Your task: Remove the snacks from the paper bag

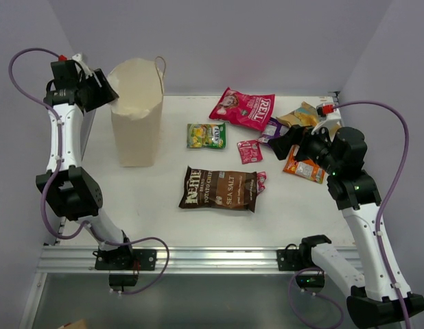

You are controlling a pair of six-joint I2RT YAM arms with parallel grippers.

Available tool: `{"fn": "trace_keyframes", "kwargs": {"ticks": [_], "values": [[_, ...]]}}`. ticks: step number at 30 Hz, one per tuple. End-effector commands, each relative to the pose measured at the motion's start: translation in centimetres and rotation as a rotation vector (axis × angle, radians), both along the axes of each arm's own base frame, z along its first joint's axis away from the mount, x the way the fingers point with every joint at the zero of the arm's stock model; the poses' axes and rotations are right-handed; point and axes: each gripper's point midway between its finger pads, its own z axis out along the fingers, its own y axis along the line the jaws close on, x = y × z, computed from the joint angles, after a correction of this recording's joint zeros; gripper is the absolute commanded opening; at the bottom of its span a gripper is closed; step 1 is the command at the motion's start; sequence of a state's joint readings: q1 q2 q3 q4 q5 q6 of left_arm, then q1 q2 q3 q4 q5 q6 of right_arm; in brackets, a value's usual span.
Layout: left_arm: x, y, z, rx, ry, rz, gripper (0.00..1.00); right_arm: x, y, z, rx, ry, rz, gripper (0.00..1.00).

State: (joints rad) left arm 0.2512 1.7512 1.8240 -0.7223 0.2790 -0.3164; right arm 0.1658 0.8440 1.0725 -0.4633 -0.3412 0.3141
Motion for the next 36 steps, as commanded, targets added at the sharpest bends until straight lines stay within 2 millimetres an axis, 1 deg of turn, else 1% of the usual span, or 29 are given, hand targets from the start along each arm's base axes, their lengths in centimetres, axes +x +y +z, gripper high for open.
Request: {"fn": "trace_keyframes", "kwargs": {"ticks": [1, 2, 4, 5, 8, 13, 17, 21, 23, 25, 27, 28, 30, 31, 32, 33, 34, 35, 36], "values": [[-1.4, -0.3, 3.7, 0.039, -0.079, -0.020, 0.70, -0.2, 0.6, 0.2, 0.004, -0.018, 0.040, 0.99], [-1.5, -0.4, 4.1, 0.041, -0.088, -0.019, 0.76, -0.3, 0.6, 0.2, 0.005, -0.018, 0.043, 0.99], [-1.8, -0.2, 4.7, 0.051, -0.089, -0.008, 0.81, -0.5, 0.5, 0.5, 0.004, -0.029, 0.040, 0.99], [-1.9, -0.2, 5.4, 0.057, -0.103, -0.007, 0.84, -0.5, 0.5, 0.7, 0.005, -0.036, 0.040, 0.99], [-2.3, -0.4, 6.6, 0.060, -0.128, -0.014, 0.91, -0.7, 0.5, 1.2, 0.009, -0.051, 0.037, 0.99], [-2.8, 0.0, 6.0, 0.073, -0.102, 0.008, 0.92, -0.8, 0.5, 1.1, 0.010, -0.048, 0.041, 0.99], [-3.6, 0.2, 6.4, 0.087, -0.106, 0.028, 0.96, -1.0, 0.5, 1.6, 0.013, -0.061, 0.039, 0.99], [-4.9, 0.9, 6.5, 0.123, -0.083, 0.072, 1.00, -1.2, 0.3, 2.1, 0.014, -0.071, 0.030, 0.99], [-5.6, 1.2, 6.8, 0.139, -0.082, 0.091, 1.00, -1.3, 0.2, 2.4, 0.016, -0.076, 0.022, 0.99], [-6.2, 1.5, 6.5, 0.154, -0.069, 0.110, 1.00, -1.5, 0.0, 2.8, 0.016, -0.078, 0.013, 0.99], [-7.1, 1.9, 7.1, 0.174, -0.074, 0.137, 1.00, -1.5, -0.4, 2.9, 0.017, -0.070, -0.014, 0.99], [-7.5, 1.9, 7.0, 0.179, -0.068, 0.143, 1.00, -1.7, -0.7, 3.5, 0.021, -0.079, -0.032, 0.99], [-8.7, 1.8, 8.0, 0.190, -0.087, 0.154, 1.00, -1.9, -1.4, 4.0, 0.022, -0.082, -0.075, 0.99], [-9.2, 1.7, 8.4, 0.192, -0.099, 0.155, 1.00, -2.1, -1.7, 5.2, 0.025, -0.106, -0.093, 0.99], [-10.3, 1.5, 9.5, 0.197, -0.130, 0.160, 1.00, -2.2, -2.3, 5.7, 0.021, -0.115, -0.129, 0.99], [-10.9, 1.2, 10.1, 0.197, -0.149, 0.158, 1.00, -3.0, -2.8, 7.0, 0.023, -0.143, -0.146, 0.99], [-11.6, 1.0, 10.7, 0.200, -0.170, 0.160, 1.00, -3.4, -3.2, 7.7, 0.020, -0.160, -0.163, 0.99], [-12.1, 0.8, 10.4, 0.200, -0.177, 0.156, 1.00, -3.8, -3.6, 8.5, 0.010, -0.182, -0.181, 0.99], [-13.7, 0.2, 11.8, 0.200, -0.230, 0.163, 1.00, -4.7, -4.5, 9.9, 0.005, -0.215, -0.217, 0.99]]}}
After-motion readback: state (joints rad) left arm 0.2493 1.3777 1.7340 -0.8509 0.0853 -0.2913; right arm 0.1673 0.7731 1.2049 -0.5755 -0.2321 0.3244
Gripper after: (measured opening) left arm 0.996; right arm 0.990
